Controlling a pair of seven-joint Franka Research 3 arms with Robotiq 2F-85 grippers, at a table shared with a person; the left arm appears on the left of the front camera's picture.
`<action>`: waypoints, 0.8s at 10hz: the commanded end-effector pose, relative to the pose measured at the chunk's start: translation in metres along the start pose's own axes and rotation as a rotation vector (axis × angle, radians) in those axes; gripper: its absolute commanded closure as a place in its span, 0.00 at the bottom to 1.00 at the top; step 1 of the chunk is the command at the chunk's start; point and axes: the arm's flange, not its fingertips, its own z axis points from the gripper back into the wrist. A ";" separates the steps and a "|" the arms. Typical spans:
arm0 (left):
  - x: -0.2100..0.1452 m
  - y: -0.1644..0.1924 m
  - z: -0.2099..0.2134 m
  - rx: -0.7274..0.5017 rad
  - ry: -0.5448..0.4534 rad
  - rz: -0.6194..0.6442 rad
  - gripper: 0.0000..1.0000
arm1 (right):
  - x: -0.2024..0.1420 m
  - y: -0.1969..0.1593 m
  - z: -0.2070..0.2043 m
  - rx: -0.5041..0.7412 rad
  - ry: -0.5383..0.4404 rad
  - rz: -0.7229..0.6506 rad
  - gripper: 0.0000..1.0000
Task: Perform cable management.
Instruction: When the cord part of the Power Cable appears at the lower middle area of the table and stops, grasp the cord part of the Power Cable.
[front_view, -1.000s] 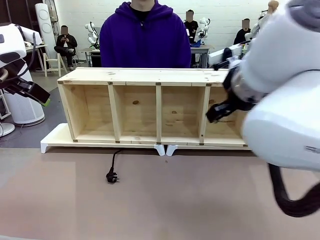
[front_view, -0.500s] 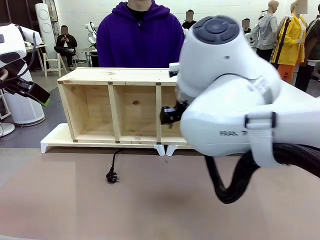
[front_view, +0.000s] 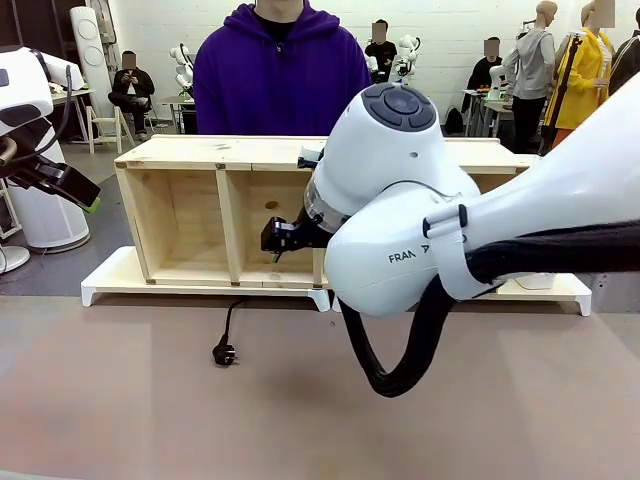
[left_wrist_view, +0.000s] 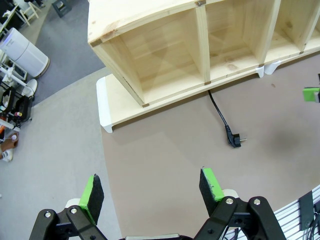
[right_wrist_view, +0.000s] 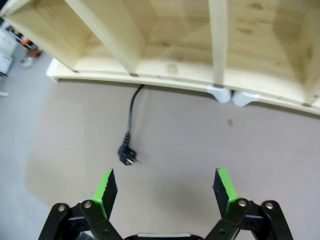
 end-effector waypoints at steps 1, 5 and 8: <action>0.000 0.001 0.000 0.013 0.003 0.004 0.00 | 0.001 0.012 -0.036 -0.006 0.007 -0.095 0.00; 0.000 0.001 0.000 0.013 0.003 0.004 0.00 | -0.011 -0.006 -0.033 -0.007 0.055 -0.064 0.00; 0.000 0.001 0.000 0.013 0.003 0.004 0.00 | -0.011 -0.006 -0.033 -0.007 0.055 -0.064 0.00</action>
